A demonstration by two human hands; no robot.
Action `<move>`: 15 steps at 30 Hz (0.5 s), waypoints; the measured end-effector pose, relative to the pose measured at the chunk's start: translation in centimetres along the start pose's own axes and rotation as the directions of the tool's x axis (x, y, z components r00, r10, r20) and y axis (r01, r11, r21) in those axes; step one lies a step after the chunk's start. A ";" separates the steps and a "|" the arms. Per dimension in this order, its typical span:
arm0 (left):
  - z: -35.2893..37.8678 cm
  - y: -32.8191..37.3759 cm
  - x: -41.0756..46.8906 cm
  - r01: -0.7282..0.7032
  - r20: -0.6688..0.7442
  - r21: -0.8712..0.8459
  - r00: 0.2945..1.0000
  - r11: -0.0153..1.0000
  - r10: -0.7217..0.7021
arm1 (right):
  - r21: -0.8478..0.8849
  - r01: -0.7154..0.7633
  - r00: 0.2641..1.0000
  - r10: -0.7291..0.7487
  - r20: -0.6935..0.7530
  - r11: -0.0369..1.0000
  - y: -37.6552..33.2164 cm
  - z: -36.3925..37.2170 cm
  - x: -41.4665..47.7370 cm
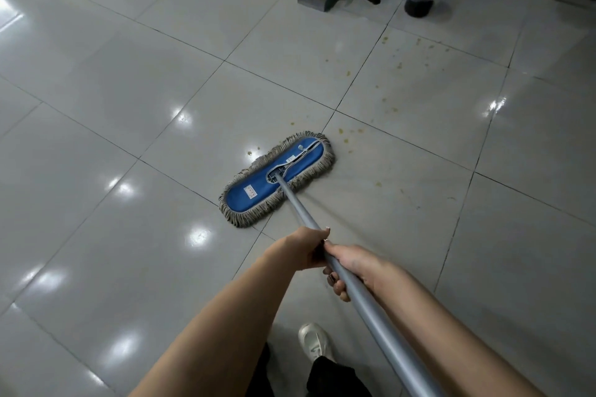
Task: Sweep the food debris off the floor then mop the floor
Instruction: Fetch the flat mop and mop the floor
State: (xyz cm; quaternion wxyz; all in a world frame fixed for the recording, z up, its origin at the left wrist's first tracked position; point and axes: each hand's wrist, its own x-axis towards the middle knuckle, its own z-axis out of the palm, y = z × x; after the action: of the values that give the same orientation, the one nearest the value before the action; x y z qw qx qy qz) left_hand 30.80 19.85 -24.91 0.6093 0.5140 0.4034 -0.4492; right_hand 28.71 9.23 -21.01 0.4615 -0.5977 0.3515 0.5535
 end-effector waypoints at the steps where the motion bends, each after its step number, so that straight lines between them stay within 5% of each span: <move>1: -0.7 0.6 0.0 0.010 0.016 0.003 1.000 1.000 -0.010 | 0.005 -0.002 1.000 0.002 0.001 1.000 -0.6 0.4 0.1; 15: -17.0 10.3 1.5 0.022 0.005 0.271 1.000 0.962 -0.025 | 0.195 0.054 0.997 -0.041 -0.072 0.979 -12.3 15.0 3.4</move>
State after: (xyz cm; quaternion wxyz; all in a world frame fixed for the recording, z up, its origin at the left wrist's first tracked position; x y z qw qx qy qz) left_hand 40.59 37.16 -26.15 0.5296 0.5859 0.3417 -0.5095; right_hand 35.61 27.63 -21.74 0.5193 -0.5756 0.4055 0.4843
